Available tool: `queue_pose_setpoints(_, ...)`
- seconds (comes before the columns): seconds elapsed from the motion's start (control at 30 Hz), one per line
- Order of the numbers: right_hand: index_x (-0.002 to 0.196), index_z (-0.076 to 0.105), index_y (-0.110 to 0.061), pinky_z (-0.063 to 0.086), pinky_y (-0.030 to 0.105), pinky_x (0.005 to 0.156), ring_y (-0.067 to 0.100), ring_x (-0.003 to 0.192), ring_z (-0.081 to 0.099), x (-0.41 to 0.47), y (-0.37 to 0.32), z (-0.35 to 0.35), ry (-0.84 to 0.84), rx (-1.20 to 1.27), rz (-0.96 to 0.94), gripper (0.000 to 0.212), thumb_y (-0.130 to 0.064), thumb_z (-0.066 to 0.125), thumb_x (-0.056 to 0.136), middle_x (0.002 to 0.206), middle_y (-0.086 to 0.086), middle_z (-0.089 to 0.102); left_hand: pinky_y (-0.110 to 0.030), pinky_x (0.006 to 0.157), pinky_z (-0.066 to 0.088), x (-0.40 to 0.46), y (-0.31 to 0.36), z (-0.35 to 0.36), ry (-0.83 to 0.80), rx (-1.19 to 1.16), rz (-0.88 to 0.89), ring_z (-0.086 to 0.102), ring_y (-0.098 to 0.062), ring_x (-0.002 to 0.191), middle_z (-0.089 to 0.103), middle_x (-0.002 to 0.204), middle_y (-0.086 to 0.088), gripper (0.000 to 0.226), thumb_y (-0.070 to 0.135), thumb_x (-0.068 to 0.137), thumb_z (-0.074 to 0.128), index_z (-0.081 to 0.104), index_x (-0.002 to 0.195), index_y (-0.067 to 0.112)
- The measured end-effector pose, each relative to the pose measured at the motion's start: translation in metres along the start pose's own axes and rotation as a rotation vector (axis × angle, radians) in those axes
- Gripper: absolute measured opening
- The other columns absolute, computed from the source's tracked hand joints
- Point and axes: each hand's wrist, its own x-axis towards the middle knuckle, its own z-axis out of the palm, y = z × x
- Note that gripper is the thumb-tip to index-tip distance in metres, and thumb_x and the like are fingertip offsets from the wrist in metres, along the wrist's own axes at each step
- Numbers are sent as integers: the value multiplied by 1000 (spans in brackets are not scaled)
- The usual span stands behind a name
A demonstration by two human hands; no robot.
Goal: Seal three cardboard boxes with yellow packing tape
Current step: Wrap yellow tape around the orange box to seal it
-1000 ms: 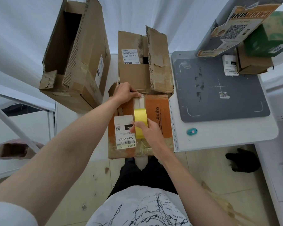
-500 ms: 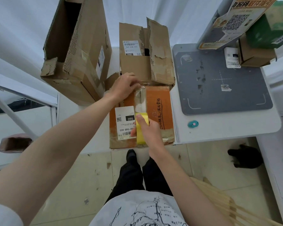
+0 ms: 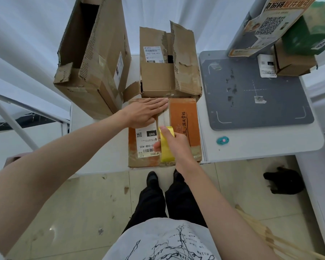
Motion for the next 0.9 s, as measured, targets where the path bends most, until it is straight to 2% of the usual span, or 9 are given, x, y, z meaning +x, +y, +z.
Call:
queue_pose_setpoints(0.1, 99, 71, -11, 58, 28, 65, 16, 75, 75, 1, 1, -2, -2, 16, -8, 36, -46, 64, 96, 80, 5, 78, -41, 127, -2, 0, 4, 3, -49, 79, -48, -17, -13, 154, -21, 167, 2, 70, 43, 106, 24, -16, 160, 21)
queue_pose_setpoints(0.23, 104, 71, -17, 55, 21, 59, 10, 78, 68, -4, 10, -6, -9, -4, -52, 27, -42, 68, 93, 86, 1, 77, -43, 127, -5, 0, 16, -6, -90, 178, -108, -17, -16, 154, -23, 166, -2, 70, 44, 106, 19, -19, 159, 18)
queue_pose_setpoints(0.3, 108, 70, -17, 54, 17, 60, 6, 78, 66, -6, 17, -7, -30, 0, -65, 28, -40, 69, 93, 92, 1, 76, -41, 127, -6, -4, 19, -5, -84, 161, -77, -17, -18, 155, -21, 167, -5, 68, 40, 108, 20, -19, 159, 17)
queue_pose_setpoints(0.4, 109, 70, -14, 43, 5, 54, -3, 82, 64, -9, 26, -6, -41, -45, -78, 30, -38, 69, 92, 102, -3, 74, -40, 127, -5, -16, 20, 0, -96, 73, -3, -18, -17, 154, -21, 167, -3, 69, 37, 109, 26, -18, 159, 18)
queue_pose_setpoints(0.47, 107, 70, -13, 44, 11, 61, 2, 87, 64, -9, 31, -4, -38, -57, -94, 29, -37, 70, 91, 104, -6, 72, -40, 128, -2, -20, 20, 3, -107, 29, 16, -18, -16, 154, -22, 167, 0, 72, 42, 108, 29, -17, 159, 19)
queue_pose_setpoints(0.57, 108, 69, -18, 47, 19, 72, 10, 91, 65, -10, 38, -3, -23, -63, -119, 27, -36, 74, 89, 105, 3, 71, -41, 128, -4, -19, 21, 7, -116, -14, 14, -20, -16, 154, -24, 166, 1, 88, 58, 102, 37, -19, 159, 21)
queue_pose_setpoints(0.73, 97, 64, -27, 52, 23, 78, 15, 91, 65, -5, 66, -4, 72, -241, -273, 20, -28, 79, 84, 101, 2, 67, -42, 126, -9, -15, 20, 13, -137, -9, -18, -22, -17, 153, -27, 165, 4, 107, 80, 89, 40, -21, 158, 26)
queue_pose_setpoints(0.83, 103, 64, -28, 52, 26, 83, 14, 97, 65, 1, 76, -2, 66, -253, -289, 24, -30, 79, 85, 110, 3, 65, -43, 125, -11, -12, 21, 13, -163, -13, -53, -25, -17, 152, -29, 164, 6, 117, 91, 81, 37, -23, 158, 26)
queue_pose_setpoints(0.9, 107, 65, -26, 49, 23, 82, 13, 98, 65, 4, 75, -1, 50, -242, -283, 26, -31, 79, 85, 111, 2, 66, -45, 124, -13, -11, 22, 13, -173, -1, -75, -26, -17, 152, -31, 163, 7, 125, 97, 74, 37, -25, 157, 27)
